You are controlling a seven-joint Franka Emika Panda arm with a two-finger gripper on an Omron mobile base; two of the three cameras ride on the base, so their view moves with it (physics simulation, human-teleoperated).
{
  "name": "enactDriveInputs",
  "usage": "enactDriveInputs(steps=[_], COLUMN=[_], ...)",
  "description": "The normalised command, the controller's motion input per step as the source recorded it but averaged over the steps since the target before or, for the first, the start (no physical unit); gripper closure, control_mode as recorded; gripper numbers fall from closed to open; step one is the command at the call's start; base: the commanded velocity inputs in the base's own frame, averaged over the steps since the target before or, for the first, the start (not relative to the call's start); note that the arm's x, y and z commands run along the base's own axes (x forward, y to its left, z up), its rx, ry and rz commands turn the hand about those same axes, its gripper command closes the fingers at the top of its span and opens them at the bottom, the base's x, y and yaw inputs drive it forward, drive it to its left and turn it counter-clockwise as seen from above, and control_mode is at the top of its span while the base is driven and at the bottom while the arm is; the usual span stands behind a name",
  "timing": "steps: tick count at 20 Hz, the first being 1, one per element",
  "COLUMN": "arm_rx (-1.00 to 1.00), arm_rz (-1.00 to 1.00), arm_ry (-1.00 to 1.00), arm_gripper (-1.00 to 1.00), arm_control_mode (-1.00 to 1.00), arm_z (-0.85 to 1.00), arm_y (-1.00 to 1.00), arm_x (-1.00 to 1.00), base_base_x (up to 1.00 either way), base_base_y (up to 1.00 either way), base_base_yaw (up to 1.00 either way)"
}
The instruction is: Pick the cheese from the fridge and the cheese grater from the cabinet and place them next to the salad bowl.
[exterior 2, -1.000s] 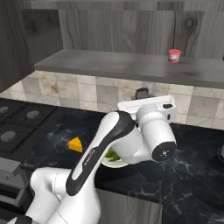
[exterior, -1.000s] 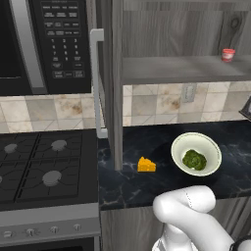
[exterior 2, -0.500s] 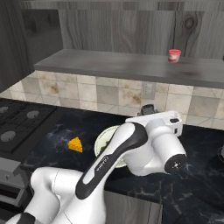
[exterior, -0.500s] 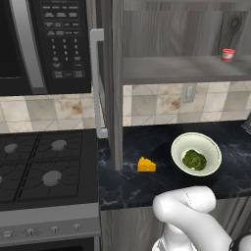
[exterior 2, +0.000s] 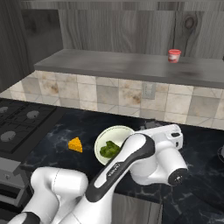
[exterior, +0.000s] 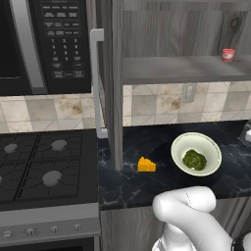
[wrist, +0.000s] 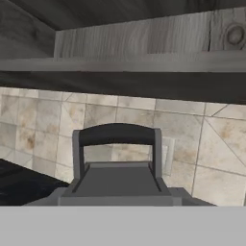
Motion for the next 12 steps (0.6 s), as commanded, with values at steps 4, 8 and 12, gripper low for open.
enactDriveInputs(steps=[4,8,12], arm_rx=[0.0,0.0,0.0], arm_rz=[0.0,0.01,0.02], arm_ry=[0.07,0.11,0.13], arm_gripper=[1.0,1.0,1.0], arm_control_mode=[-1.0,-1.0,-1.0], arm_z=[-0.55,-0.37,-0.35], arm_y=[-0.03,-0.17,-0.16], arm_x=[0.14,0.12,0.12], base_base_x=[0.0,0.0,0.0], base_base_y=[0.0,0.0,0.0], base_base_yaw=[0.0,0.0,0.0])
